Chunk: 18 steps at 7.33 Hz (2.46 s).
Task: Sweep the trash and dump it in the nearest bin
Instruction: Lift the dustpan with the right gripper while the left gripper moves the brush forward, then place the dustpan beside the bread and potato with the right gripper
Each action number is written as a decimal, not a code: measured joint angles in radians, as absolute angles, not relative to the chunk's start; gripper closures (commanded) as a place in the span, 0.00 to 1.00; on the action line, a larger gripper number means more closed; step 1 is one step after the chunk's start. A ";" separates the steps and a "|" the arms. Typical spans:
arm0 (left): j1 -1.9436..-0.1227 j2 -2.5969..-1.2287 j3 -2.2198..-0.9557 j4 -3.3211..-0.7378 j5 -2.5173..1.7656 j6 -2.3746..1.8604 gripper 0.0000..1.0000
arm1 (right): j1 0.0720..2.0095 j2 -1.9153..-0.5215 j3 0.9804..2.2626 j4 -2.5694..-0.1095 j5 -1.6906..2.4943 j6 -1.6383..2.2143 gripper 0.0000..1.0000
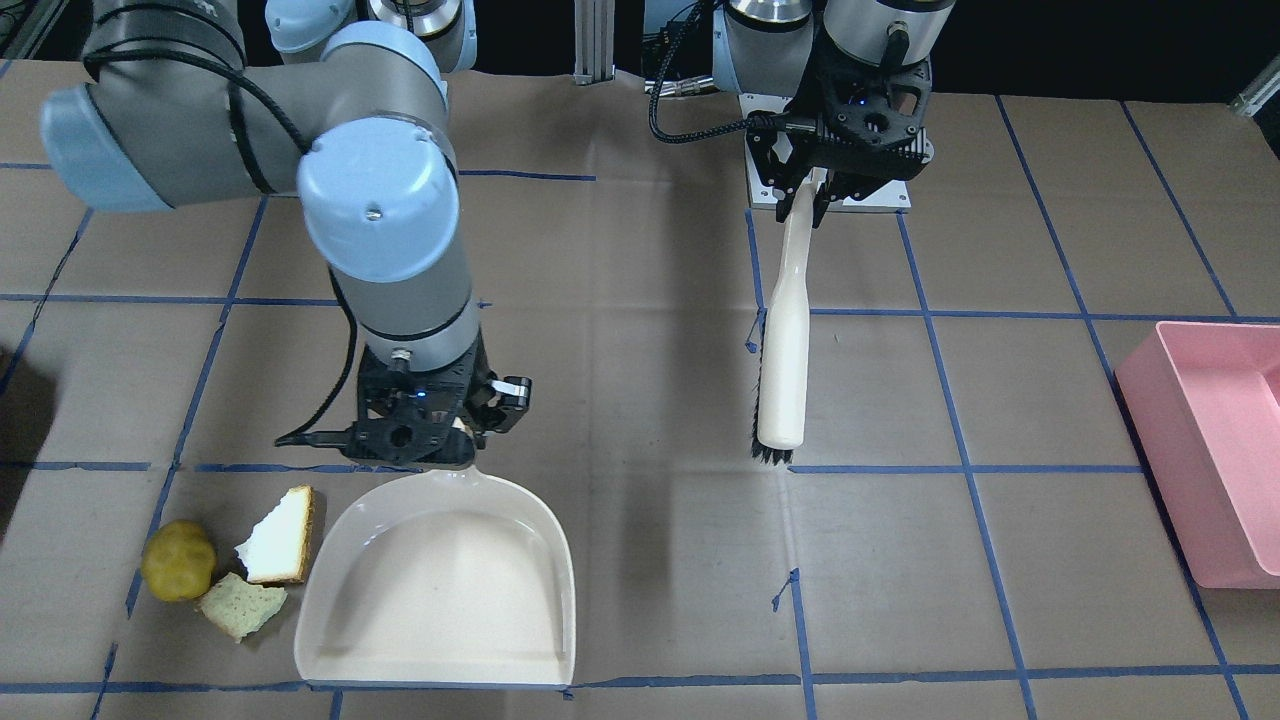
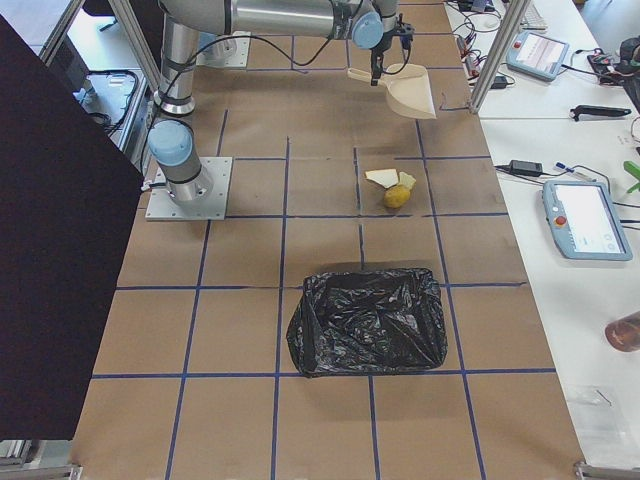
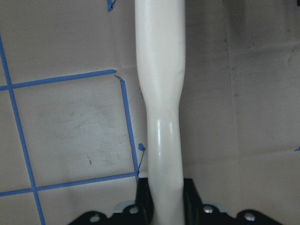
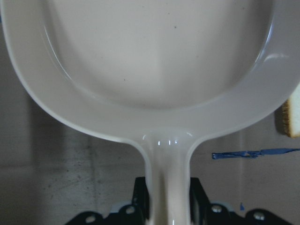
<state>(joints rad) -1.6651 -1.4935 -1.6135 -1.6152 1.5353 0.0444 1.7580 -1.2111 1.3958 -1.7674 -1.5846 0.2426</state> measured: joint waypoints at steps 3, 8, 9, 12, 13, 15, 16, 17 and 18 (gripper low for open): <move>-1.666 -1.501 -1.615 -1.617 1.495 0.039 1.00 | 1.581 -1.304 1.419 -1.665 -1.624 0.022 0.98; -1.722 -1.517 -1.635 -1.611 1.464 0.017 1.00 | 1.252 -1.396 1.488 -1.635 -1.639 -0.671 0.98; -1.748 -1.529 -1.642 -1.596 1.451 -0.011 1.00 | 1.189 -1.398 1.489 -1.635 -1.650 -0.820 0.98; -1.905 -1.651 -1.617 -1.391 1.450 -0.093 1.00 | 1.048 -1.389 1.481 -1.673 -1.692 -1.251 0.98; -1.954 -1.726 -1.571 -1.331 1.454 -0.139 1.00 | 1.017 -1.380 1.478 -1.716 -1.715 -1.423 0.98; -2.031 -1.903 -1.398 -1.282 1.471 -0.193 1.00 | 0.995 -1.335 1.477 -1.859 -1.750 -1.751 0.98; -2.069 -1.989 -1.298 -1.278 1.513 -0.211 1.00 | 0.989 -1.307 1.478 -1.920 -1.756 -1.873 0.98; -2.100 -2.063 -1.216 -1.277 1.554 -0.260 1.00 | 0.982 -1.277 1.480 -1.966 -1.758 -1.951 0.98; -2.118 -2.115 -1.160 -1.276 1.566 -0.327 1.00 | 0.976 -1.242 1.481 -2.008 -1.758 -1.998 0.98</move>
<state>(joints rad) -2.1180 -2.1150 -1.1603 -1.2760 1.5661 -0.3272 0.9765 -1.2422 1.4811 -2.0076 -1.7584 -1.9980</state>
